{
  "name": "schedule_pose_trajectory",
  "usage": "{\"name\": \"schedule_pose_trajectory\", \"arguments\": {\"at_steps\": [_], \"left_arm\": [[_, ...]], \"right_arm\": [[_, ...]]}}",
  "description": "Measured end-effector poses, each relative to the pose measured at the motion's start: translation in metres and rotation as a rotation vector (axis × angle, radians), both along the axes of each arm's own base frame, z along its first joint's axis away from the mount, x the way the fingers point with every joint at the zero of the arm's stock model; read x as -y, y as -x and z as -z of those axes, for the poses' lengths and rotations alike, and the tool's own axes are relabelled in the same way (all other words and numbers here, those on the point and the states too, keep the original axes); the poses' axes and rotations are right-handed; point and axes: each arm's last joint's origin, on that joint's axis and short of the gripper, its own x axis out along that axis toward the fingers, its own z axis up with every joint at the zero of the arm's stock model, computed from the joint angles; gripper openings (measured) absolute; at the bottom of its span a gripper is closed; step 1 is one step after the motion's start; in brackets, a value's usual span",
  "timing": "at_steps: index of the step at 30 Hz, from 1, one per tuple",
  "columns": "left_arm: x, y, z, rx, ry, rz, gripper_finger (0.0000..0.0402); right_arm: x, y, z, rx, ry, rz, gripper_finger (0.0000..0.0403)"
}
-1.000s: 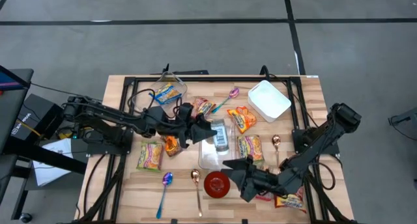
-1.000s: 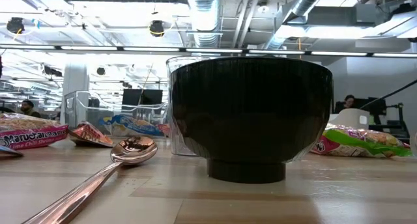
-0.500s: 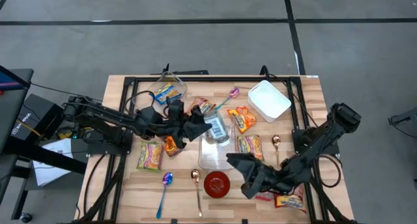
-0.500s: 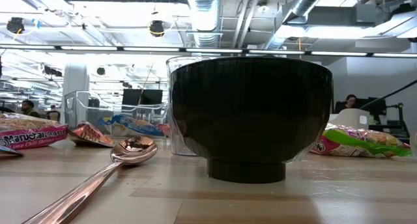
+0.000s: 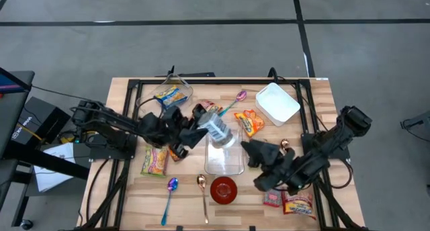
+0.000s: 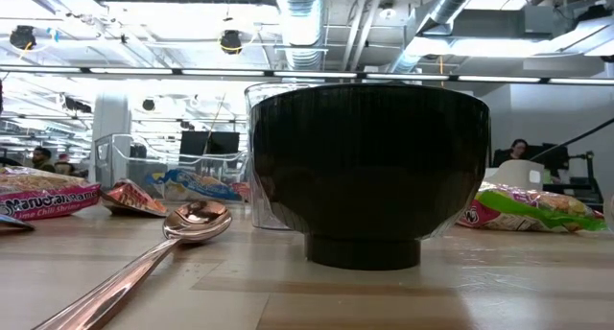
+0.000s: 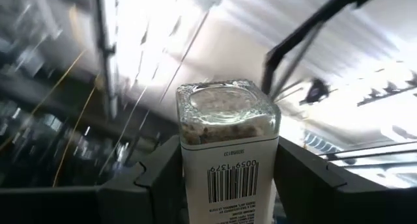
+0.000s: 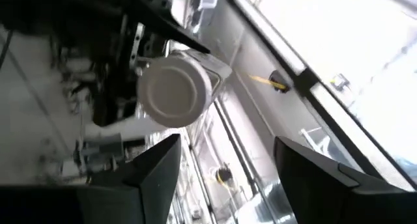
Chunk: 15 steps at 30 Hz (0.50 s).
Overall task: Pick & Place Food Item
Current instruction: Put the white spice bottle into the bottom transparent bin
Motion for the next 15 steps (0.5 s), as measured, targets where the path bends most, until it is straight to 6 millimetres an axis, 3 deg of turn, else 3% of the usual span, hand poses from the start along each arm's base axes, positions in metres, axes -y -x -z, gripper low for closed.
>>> {"name": "schedule_pose_trajectory", "arguments": {"at_steps": [9,15], "left_arm": [[0.003,-0.006,0.012,0.102,-0.097,-0.007,0.0195],[0.003,-0.003,-0.004,0.183,-0.164,-0.022,0.0195]], "right_arm": [[0.008,-0.008,-0.002,0.170,-0.127,-0.147,0.0240],[0.010,-0.017,0.004,0.204,-0.170,-0.264,0.0240]]}}
